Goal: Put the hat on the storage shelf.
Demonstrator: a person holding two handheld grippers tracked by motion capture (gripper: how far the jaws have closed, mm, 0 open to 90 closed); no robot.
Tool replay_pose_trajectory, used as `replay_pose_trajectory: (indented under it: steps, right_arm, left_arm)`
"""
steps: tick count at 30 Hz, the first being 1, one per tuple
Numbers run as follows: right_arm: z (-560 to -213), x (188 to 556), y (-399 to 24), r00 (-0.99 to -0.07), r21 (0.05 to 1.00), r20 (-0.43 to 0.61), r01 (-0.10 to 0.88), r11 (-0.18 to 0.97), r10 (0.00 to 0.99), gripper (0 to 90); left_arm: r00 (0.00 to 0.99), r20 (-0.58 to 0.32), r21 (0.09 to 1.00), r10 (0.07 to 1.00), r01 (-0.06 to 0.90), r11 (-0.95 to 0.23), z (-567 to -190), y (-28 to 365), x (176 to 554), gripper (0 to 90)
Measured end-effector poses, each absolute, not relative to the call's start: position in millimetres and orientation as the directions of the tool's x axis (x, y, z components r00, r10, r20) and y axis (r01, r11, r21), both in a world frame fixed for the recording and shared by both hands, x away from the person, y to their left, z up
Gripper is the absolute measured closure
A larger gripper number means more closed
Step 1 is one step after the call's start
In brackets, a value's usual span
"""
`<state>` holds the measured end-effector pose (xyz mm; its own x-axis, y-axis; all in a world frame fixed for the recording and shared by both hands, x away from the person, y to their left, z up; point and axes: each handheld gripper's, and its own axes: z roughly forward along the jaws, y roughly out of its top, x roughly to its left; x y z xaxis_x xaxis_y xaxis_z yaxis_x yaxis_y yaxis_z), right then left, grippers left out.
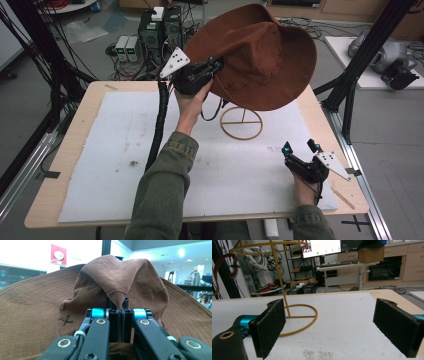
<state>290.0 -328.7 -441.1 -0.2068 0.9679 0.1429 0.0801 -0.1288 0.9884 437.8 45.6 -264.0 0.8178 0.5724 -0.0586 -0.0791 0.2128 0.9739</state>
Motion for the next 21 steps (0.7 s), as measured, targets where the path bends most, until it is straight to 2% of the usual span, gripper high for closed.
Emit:
replay_pose_trajectory:
  steps: [9,13,21]
  right_arm:
    - [-441,290,-328,-0.213,0.989,0.139,0.083,-0.124,0.967,10.2]
    - [-441,290,-327,-0.216,0.988,0.142,0.084,-0.127,0.966,10.1]
    - [-442,291,-327,-0.220,0.990,0.129,0.082,-0.114,0.967,10.1]
  left_arm:
    - [0.815,-0.038,0.989,0.578,-0.054,0.141,-255,33,451,88.1]
    - [0.824,-0.071,0.988,0.563,-0.018,0.150,-258,30,455,88.1]
    - [0.825,-0.045,0.999,0.563,0.027,0.040,-268,21,461,88.1]
